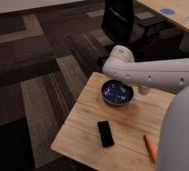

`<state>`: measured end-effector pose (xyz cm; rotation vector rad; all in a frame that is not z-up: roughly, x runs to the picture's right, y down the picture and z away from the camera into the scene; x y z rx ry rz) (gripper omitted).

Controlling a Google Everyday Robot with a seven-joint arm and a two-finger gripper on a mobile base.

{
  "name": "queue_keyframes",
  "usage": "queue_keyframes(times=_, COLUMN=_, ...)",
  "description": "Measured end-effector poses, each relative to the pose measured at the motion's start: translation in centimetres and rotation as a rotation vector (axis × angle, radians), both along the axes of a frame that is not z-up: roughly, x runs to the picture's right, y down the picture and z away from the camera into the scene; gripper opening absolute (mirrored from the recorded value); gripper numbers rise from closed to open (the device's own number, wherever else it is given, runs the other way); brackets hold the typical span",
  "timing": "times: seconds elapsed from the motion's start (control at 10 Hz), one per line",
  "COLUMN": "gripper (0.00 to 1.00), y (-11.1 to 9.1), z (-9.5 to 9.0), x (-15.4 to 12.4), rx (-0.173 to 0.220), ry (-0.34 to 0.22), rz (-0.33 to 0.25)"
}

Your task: Place the ceramic cup in the ceramic bowl

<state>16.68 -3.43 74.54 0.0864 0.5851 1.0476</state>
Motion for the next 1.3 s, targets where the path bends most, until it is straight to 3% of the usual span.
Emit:
queue_keyframes(times=0.2, gripper=0.00, y=1.5, z=1.1, x=-4.7, rx=-0.093, ry=-0.095, rz=-0.081)
queue_keyframes(times=0.5, gripper=0.00, y=2.0, z=2.4, x=-8.5, rx=-0.183, ry=-0.167, rz=-0.191)
queue_keyframes(times=0.9, gripper=0.00, y=1.0, z=4.2, x=-10.2, rx=-0.246, ry=-0.238, rz=-0.274)
queue_keyframes(times=1.1, gripper=0.00, y=-0.7, z=5.1, x=-9.5, rx=-0.244, ry=-0.259, rz=-0.277)
queue_keyframes(times=1.3, gripper=0.00, y=-1.2, z=5.2, x=-9.3, rx=-0.237, ry=-0.262, rz=-0.272)
